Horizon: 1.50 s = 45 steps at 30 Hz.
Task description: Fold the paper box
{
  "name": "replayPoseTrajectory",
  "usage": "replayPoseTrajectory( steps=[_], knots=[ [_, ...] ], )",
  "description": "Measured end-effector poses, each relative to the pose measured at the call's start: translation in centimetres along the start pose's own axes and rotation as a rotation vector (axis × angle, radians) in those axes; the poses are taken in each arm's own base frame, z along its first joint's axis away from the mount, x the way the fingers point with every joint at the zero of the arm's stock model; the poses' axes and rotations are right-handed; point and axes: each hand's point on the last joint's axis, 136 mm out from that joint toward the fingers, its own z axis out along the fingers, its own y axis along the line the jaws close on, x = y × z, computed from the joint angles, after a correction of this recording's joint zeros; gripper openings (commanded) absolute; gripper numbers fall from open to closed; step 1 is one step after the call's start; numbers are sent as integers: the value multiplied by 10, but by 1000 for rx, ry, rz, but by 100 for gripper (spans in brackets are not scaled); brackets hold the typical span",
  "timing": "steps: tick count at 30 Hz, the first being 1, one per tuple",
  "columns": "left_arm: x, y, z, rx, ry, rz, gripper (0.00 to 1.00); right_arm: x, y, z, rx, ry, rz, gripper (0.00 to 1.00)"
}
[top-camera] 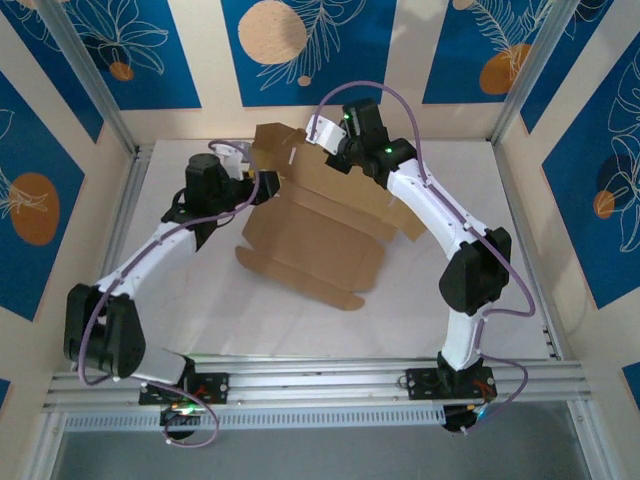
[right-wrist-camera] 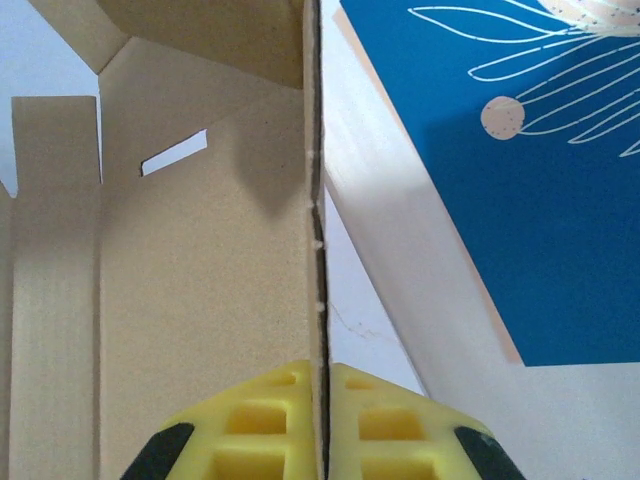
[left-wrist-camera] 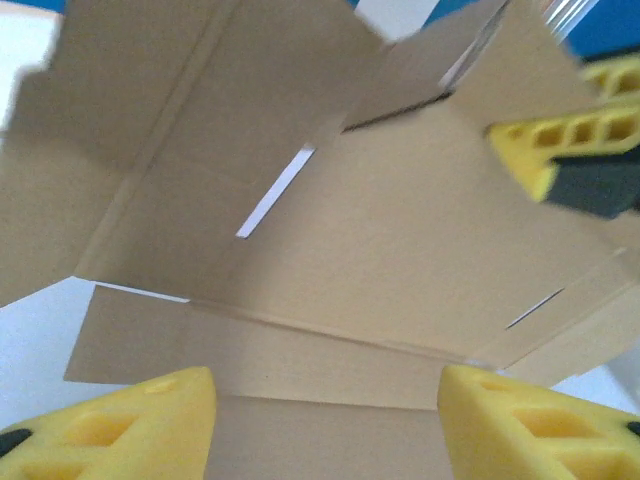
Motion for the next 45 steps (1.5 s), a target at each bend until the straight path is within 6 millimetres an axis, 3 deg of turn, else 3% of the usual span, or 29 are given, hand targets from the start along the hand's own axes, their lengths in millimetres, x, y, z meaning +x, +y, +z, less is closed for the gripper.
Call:
replayPoseTrajectory(
  steps=[8,15,30,45],
  knots=[
    [41,36,38,-69,129,50,65,1,9,-1,-47,-1,24,0],
    [48,57,58,-96,159,31,64,-3,16,-1,-69,-14,22,0],
    [47,85,64,-182,171,68,66,-6,19,-1,-81,-22,19,0],
    [48,90,70,-186,202,70,62,-9,24,-1,-88,-27,14,0]
  ],
)
